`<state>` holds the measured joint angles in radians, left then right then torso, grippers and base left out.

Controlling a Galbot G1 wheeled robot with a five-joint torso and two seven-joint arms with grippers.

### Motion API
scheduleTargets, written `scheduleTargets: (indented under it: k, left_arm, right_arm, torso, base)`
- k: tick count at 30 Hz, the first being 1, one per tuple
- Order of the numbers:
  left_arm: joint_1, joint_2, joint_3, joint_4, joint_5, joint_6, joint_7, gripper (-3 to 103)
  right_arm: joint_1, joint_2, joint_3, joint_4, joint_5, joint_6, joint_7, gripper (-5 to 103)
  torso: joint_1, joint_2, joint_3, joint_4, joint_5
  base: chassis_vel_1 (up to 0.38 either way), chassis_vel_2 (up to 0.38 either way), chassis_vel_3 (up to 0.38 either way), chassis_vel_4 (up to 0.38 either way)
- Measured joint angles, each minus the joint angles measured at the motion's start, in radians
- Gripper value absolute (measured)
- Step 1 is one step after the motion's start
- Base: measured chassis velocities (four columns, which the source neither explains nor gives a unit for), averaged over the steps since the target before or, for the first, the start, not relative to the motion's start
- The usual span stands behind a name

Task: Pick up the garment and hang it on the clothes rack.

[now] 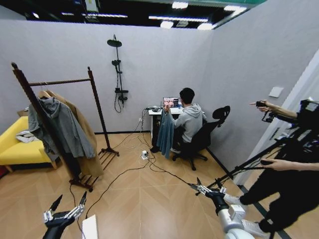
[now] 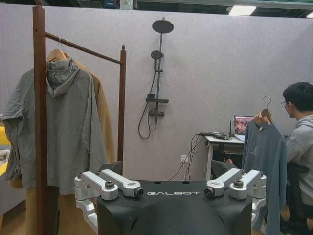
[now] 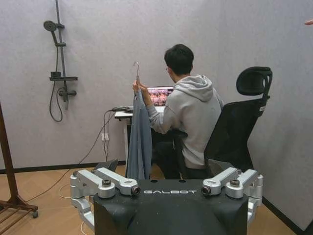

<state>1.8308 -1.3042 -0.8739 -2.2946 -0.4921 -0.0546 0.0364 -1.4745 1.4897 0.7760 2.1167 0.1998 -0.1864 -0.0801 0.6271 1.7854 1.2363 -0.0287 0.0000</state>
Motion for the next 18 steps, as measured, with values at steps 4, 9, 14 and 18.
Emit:
scheduleTargets:
  k: [4,9,14,18]
  left_arm:
    - [0.0,0.0,0.0,0.0,0.0,0.0,0.0,100]
    - [0.0,0.0,0.0,0.0,0.0,0.0,0.0,100]
    - [0.0,0.0,0.0,0.0,0.0,0.0,0.0,100]
    - [0.0,0.0,0.0,0.0,0.0,0.0,0.0,100]
  right_arm:
    - [0.013,-0.046,-0.025,0.07,0.015,-0.041,-0.022,100]
    - [0.046,-0.097,-0.058,0.109,0.037,-0.105,-0.018,100]
    - [0.033,-0.092,-0.051,0.09,0.039,-0.089,-0.04,100]
    - [0.029,-0.094,-0.04,0.085,0.04,-0.071,-0.053,100]
  torso:
    - [0.0,0.0,0.0,-0.0002,-0.0002]
    - [0.0,0.0,0.0,0.0002,-0.0002]
    - [0.0,0.0,0.0,0.0,0.0]
    - [0.0,0.0,0.0,0.0,0.0]
  base:
    - [0.0,0.0,0.0,0.0]
    - [0.0,0.0,0.0,0.0]
    - [0.0,0.0,0.0,0.0]
    - [0.0,0.0,0.0,0.0]
